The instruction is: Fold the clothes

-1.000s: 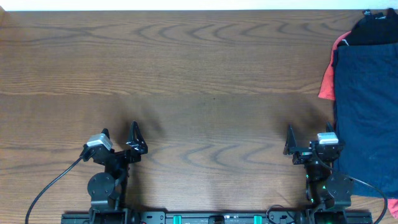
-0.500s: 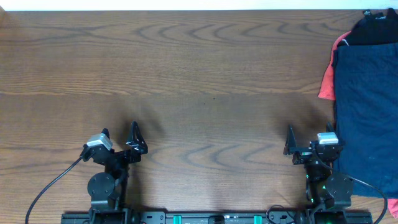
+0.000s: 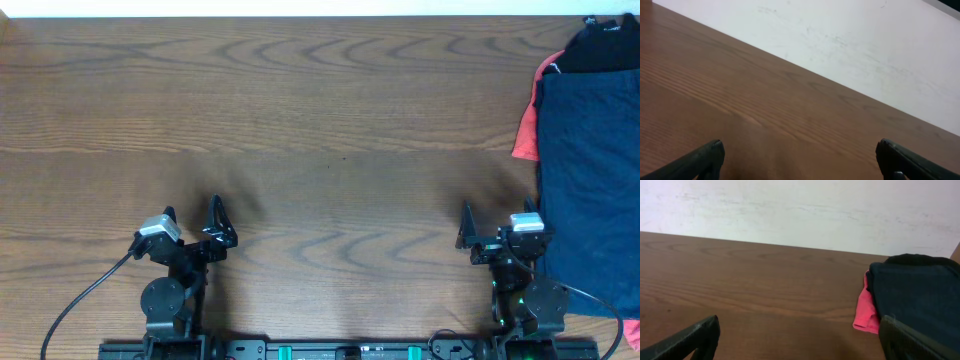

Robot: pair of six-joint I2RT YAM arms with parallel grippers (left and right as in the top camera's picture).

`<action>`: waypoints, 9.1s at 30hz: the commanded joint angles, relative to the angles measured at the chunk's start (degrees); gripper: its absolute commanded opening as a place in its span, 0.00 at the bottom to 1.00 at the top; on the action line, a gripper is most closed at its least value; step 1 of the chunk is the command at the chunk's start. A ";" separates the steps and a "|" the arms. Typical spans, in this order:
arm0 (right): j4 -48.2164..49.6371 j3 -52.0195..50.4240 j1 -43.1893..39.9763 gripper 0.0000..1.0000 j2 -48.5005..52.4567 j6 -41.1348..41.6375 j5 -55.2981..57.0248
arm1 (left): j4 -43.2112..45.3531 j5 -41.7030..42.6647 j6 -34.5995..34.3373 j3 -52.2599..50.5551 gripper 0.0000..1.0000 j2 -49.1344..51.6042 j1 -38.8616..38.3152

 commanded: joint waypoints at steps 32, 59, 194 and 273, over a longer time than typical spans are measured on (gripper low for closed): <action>-0.22 -0.09 0.26 0.99 -0.37 -0.70 -0.44 | -2.60 -1.77 0.55 -0.66 0.98 -0.39 -0.02; -0.22 -0.09 0.26 0.99 -0.37 -0.70 -0.44 | -2.60 -1.77 0.55 -0.66 0.98 -0.39 -0.02; -9.51 82.03 -14.47 0.48 121.20 0.61 20.79 | -2.60 -1.77 0.55 -0.66 0.98 -0.39 -0.02; -14.36 83.12 -14.08 0.01 108.56 11.50 15.69 | -2.60 -1.77 0.55 -0.66 0.98 -0.39 -0.02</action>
